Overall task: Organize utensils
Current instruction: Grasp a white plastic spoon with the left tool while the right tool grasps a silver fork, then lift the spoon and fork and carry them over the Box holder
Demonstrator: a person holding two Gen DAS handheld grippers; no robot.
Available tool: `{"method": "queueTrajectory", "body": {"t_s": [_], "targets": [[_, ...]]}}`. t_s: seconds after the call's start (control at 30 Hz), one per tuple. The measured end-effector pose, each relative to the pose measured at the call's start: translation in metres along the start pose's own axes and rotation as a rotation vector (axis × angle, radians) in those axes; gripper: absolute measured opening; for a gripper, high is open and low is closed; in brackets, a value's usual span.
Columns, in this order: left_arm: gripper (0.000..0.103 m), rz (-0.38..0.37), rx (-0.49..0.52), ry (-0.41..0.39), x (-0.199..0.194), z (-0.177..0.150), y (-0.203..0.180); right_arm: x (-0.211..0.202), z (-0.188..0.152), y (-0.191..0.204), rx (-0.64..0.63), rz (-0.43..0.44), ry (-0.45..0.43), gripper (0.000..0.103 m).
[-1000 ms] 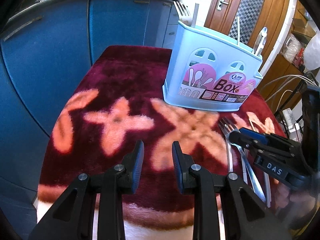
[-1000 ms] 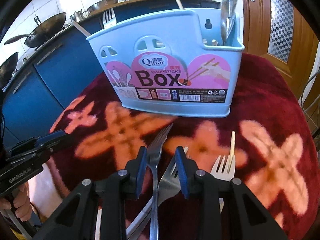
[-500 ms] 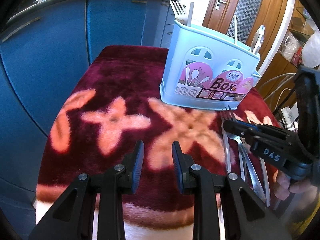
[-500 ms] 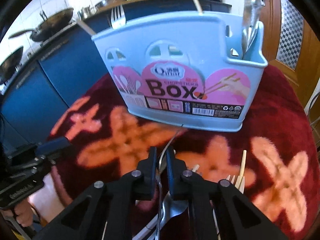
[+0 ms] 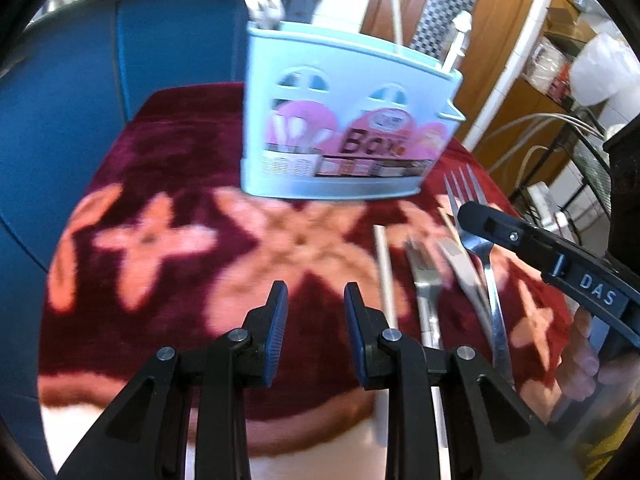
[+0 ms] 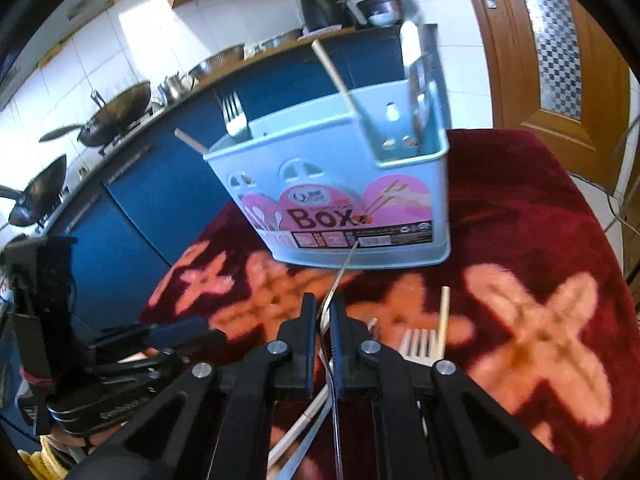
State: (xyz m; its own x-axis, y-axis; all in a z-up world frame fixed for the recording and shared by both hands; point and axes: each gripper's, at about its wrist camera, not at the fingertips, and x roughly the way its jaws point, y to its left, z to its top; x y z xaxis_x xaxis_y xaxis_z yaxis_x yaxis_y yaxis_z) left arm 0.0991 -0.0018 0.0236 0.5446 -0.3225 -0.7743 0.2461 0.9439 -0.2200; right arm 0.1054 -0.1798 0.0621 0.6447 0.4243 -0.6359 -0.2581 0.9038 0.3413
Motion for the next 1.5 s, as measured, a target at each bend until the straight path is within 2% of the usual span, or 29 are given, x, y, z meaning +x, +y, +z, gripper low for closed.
{"method": "queueTrajectory", "body": {"t_s": [0.33, 0.57, 0.7, 0.9, 1.1, 1.5], "targets": [[0.029, -0.063, 0.071, 0.088, 0.029, 0.018, -0.034, -0.029, -0.008, -0.019, 0.075, 0.001, -0.08, 0.008], [0.029, -0.049, 0.105, 0.142, 0.057, 0.035, -0.049, -0.034, -0.012, -0.032, 0.12, 0.008, -0.097, 0.008], [0.019, -0.015, 0.115, 0.182, 0.074, 0.039, -0.052, -0.036, -0.015, -0.038, 0.126, 0.019, -0.101, 0.008], [0.006, -0.023, 0.127, 0.201, 0.082, 0.042, -0.055, -0.039, -0.017, -0.04, 0.127, 0.037, -0.105, 0.008], [0.004, -0.085, 0.092, 0.158, 0.068, 0.041, -0.056, -0.045, -0.018, -0.037, 0.127, 0.05, -0.119, 0.008], [0.004, -0.147, 0.062, -0.083, -0.009, 0.063, -0.05, -0.066, -0.011, -0.019, 0.113, 0.082, -0.195, 0.006]]}}
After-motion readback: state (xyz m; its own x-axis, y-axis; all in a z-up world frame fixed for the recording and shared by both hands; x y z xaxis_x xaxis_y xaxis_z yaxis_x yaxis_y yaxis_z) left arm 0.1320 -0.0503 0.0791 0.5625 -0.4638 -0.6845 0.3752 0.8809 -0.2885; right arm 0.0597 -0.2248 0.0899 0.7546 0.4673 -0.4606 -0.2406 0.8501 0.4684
